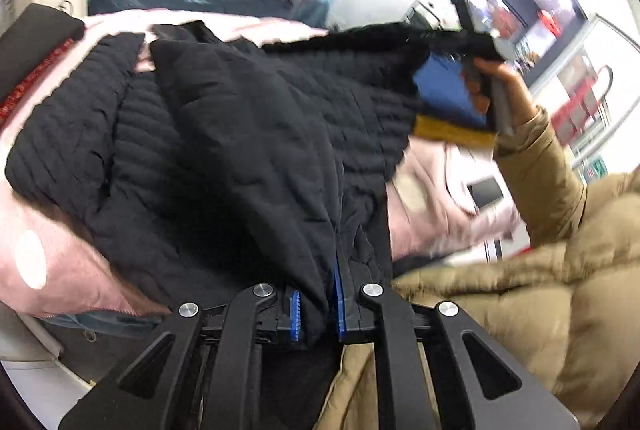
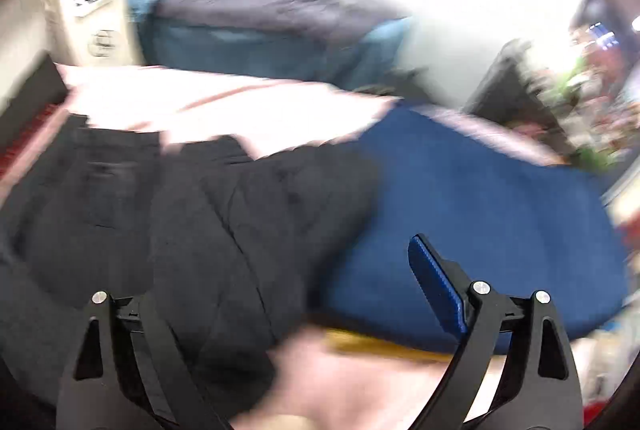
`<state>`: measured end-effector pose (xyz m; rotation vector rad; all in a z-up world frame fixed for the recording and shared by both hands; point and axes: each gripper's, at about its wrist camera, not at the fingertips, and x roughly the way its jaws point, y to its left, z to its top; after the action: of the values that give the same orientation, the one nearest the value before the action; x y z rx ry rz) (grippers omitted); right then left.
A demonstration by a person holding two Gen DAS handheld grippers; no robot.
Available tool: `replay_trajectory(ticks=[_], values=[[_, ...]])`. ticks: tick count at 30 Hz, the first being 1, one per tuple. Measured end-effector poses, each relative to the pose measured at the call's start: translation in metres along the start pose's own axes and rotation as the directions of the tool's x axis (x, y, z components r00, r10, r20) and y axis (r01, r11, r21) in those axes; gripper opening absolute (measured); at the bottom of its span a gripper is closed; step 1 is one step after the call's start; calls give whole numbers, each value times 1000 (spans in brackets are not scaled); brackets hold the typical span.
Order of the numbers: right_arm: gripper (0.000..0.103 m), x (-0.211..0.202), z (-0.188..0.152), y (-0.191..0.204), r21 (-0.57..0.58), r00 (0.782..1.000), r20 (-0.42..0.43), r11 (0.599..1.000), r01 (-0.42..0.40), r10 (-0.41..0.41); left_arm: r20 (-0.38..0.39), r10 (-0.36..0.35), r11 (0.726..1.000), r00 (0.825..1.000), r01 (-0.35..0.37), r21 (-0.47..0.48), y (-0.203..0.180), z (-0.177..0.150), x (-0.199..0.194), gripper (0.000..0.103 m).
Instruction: Fold large clothes
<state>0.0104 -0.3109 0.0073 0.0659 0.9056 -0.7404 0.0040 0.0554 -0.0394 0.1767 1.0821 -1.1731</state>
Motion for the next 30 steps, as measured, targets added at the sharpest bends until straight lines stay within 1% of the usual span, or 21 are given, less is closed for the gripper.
replay_trajectory(ticks=[3,5,6,7,8,9,11,12,14,16,17,18,19,20,21,24,25,27,28,29,30], values=[[88,-27,-41,5,-97,997,48,994,-57,61,-56,-48,997,997,51,58,-6,-18,11,14],[88,-25,-68,16,-223,999,36,974,26,-18,-130,-73,987,989,91,131,-12,-35,24,23],[88,-20,-81,17,-262,1000,5,965,24,-24,-177,-48,983,983,78,167,-15,-46,34,24],[88,-16,-86,14,-246,999,-19,969,-35,31,-213,-31,980,977,71,186,-16,-53,41,28],[88,-13,-94,4,-204,992,-48,971,-127,119,-249,-27,976,968,80,205,-18,-60,47,40],[88,-1,-102,-12,-118,969,-103,965,-236,224,-290,-32,967,956,103,233,-20,-70,53,47],[89,22,-112,-38,22,931,-197,951,-308,306,-329,4,950,944,99,295,-24,-82,54,47],[89,35,-120,-54,110,896,-221,923,-370,386,-329,32,939,944,85,335,-25,-83,47,47],[89,36,-128,-70,168,845,-141,853,-493,516,-249,25,929,968,70,364,-24,-74,16,47],[89,38,-130,-75,200,807,-98,806,-558,583,-82,-67,934,994,92,345,-17,-57,-34,49],[89,37,-126,-72,181,821,-65,816,-550,567,9,-94,939,996,86,332,-13,-49,-55,53],[89,34,-124,-68,153,850,-19,841,-518,527,117,-97,953,988,58,296,-7,-38,-77,59],[89,24,-119,-58,107,909,79,903,-417,410,180,-85,965,980,36,258,-2,-29,-90,70],[91,14,-114,-44,58,941,174,951,-304,290,226,-70,975,972,18,223,1,-21,-97,72],[91,8,-110,-29,7,944,236,971,-238,230,250,-67,978,966,14,206,2,-15,-99,72],[91,5,-106,20,-114,939,328,991,-73,107,274,-63,980,960,8,197,2,-3,-97,73],[91,8,-102,44,-168,936,352,985,45,17,268,-42,981,962,-12,196,0,-3,-91,73],[91,-4,-100,71,-198,897,439,968,151,-50,248,23,984,968,-66,167,1,6,-77,79],[91,-6,-99,87,-253,856,515,945,207,-50,231,50,987,972,-84,139,2,11,-68,81],[91,-2,-100,102,-318,821,566,900,299,-73,226,62,988,972,-91,122,2,11,-66,84],[91,4,-96,112,-371,808,582,854,365,-92,235,67,991,970,-92,98,5,15,-59,84]])
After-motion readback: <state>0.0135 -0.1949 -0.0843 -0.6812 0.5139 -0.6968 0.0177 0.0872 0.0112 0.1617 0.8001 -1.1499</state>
